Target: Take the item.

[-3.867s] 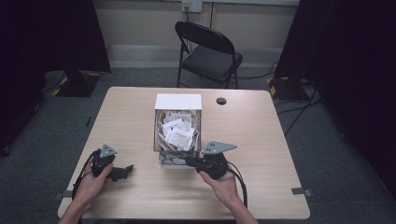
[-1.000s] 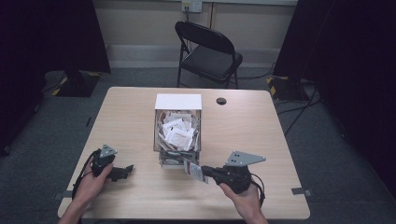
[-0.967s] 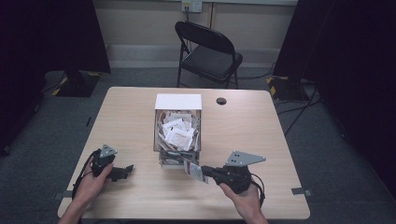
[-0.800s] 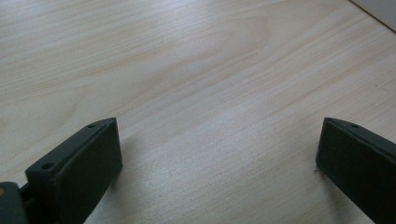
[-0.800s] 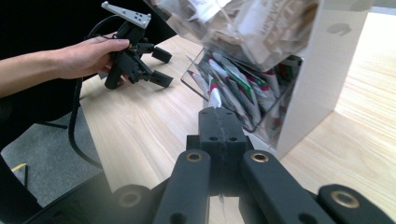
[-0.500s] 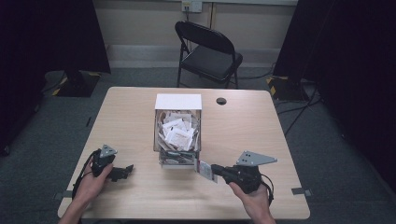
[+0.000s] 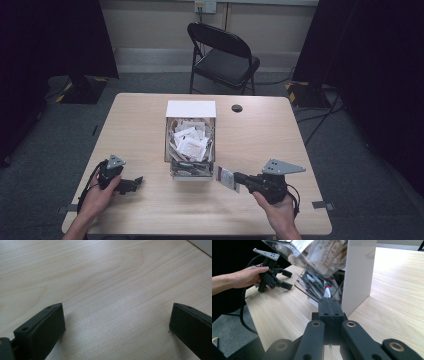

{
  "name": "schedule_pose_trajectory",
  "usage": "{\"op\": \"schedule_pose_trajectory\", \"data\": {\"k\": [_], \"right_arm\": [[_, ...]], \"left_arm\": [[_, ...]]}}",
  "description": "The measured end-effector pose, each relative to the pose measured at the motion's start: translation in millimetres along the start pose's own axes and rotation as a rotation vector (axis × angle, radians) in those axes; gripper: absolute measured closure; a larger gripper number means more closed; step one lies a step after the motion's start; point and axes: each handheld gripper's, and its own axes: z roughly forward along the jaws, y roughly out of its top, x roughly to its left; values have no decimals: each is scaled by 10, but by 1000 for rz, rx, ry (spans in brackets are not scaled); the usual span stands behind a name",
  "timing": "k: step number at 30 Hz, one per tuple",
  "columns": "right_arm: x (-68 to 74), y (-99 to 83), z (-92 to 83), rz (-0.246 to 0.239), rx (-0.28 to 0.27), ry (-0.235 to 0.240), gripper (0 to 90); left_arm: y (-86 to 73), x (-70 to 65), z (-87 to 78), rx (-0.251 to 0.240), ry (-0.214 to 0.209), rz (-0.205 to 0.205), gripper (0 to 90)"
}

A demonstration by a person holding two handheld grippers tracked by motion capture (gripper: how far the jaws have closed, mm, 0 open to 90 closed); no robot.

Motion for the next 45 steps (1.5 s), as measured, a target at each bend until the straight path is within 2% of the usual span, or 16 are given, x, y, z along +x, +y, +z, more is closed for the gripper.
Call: {"op": "schedule_pose_trajectory", "data": {"k": [17,37,45], "right_arm": [[-201,39,20,31,-11,-51,900],[-486,213,74,40,-12,-125,900],[-638,247,183,54,5,-151,900]], "left_arm": [[0,0,0,0,0,0,0],[0,0,0,0,0,-1,0],[0,0,0,0,0,0,0]]}}
